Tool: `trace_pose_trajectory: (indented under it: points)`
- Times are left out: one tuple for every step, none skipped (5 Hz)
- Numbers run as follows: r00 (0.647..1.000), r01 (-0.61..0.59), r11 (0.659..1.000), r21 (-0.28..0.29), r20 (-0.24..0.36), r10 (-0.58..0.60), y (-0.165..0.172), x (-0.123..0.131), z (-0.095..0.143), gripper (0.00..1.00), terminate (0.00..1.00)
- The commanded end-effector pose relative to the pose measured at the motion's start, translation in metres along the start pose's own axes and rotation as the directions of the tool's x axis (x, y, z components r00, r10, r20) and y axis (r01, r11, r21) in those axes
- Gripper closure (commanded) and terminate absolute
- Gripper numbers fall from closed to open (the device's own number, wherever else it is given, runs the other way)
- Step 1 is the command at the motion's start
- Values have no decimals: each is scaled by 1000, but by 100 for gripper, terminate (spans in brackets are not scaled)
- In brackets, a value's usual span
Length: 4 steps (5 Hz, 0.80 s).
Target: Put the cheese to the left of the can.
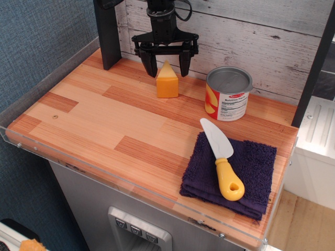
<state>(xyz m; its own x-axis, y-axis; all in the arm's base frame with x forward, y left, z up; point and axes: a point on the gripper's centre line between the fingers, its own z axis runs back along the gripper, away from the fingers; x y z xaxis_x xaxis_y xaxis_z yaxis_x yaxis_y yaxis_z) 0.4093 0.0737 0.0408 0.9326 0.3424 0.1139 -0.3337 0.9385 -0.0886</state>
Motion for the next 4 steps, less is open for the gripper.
trace_pose_trajectory:
  points:
    - [990,-21,1000,-12,141,23,9,-8,67,0,0]
    - [991,-6,1000,29,135,2,22,-25,81,0,0]
    - [994,5,997,82,108,-14,33,-41,90,0,0]
    - [996,-25,991,132,92,13,57,-62,92,0,0]
